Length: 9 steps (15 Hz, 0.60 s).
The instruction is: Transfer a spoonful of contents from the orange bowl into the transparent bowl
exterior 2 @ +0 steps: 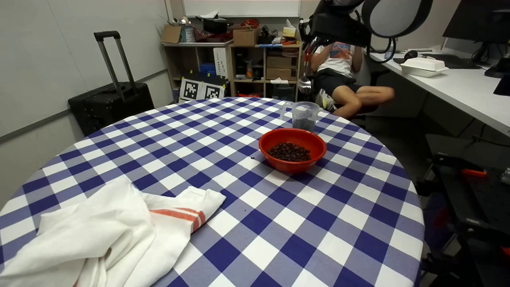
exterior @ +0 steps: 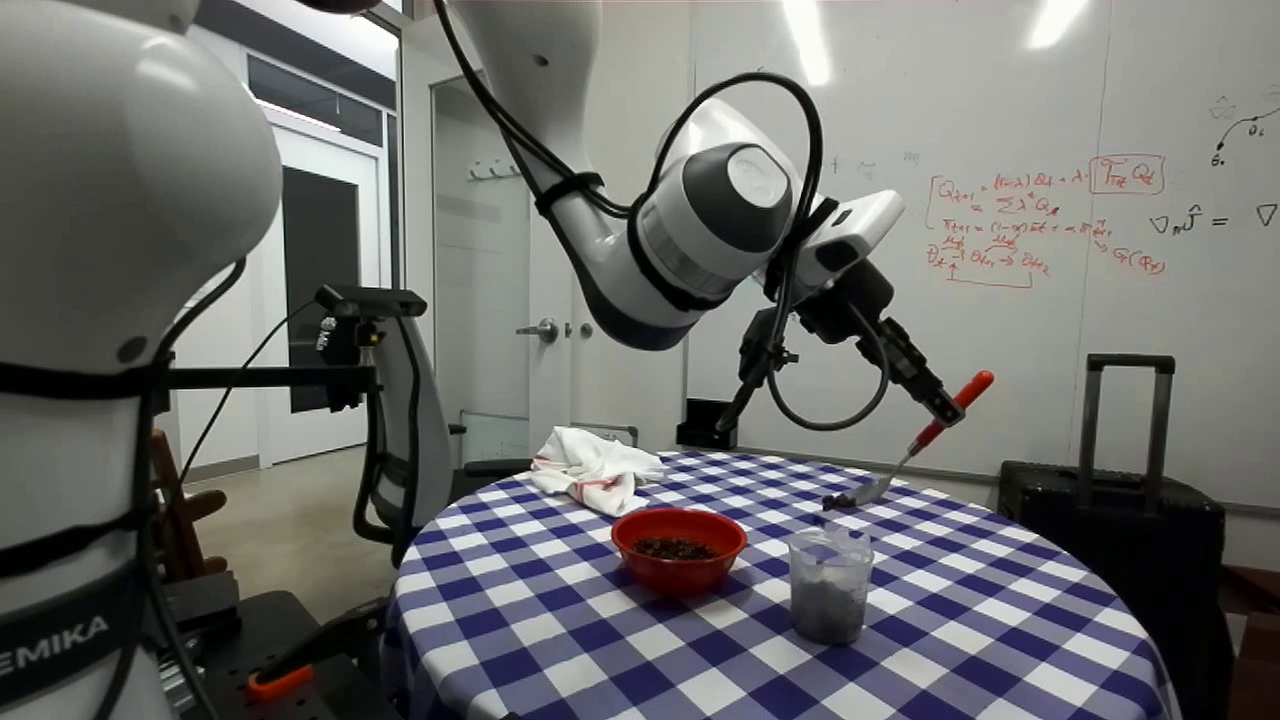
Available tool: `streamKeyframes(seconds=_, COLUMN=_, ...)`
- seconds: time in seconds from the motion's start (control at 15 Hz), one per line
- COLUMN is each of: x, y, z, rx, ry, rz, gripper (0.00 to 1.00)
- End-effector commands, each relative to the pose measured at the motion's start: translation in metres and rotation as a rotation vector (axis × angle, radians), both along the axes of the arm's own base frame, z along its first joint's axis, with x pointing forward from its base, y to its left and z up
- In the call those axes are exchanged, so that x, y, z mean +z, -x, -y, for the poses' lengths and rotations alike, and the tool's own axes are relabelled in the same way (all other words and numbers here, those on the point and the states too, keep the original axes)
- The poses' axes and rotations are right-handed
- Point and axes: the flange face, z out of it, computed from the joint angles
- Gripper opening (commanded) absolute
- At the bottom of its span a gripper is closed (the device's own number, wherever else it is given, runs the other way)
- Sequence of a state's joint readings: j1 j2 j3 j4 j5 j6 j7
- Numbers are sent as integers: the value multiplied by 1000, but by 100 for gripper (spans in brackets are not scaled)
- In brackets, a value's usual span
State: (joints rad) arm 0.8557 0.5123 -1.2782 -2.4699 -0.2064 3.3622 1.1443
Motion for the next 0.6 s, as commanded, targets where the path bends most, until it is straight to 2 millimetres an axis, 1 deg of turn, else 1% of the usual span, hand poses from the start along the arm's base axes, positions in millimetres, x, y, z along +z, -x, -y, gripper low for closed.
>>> streamKeyframes(seconds=0.0, x=6, y=8, z=-8, rx=3, ry=82, rz=89, gripper=5)
streamKeyframes(seconds=0.33, x=4, y=18, z=-9, rx=-36, ry=151, rz=142, gripper=5)
streamKeyframes(seconds=0.4, x=2, y=18, z=-9, rx=-49, ry=134, rz=124, gripper=5)
streamKeyframes(seconds=0.53, x=-6, y=18, z=-13, rx=-44, ry=51, rz=23, gripper=5)
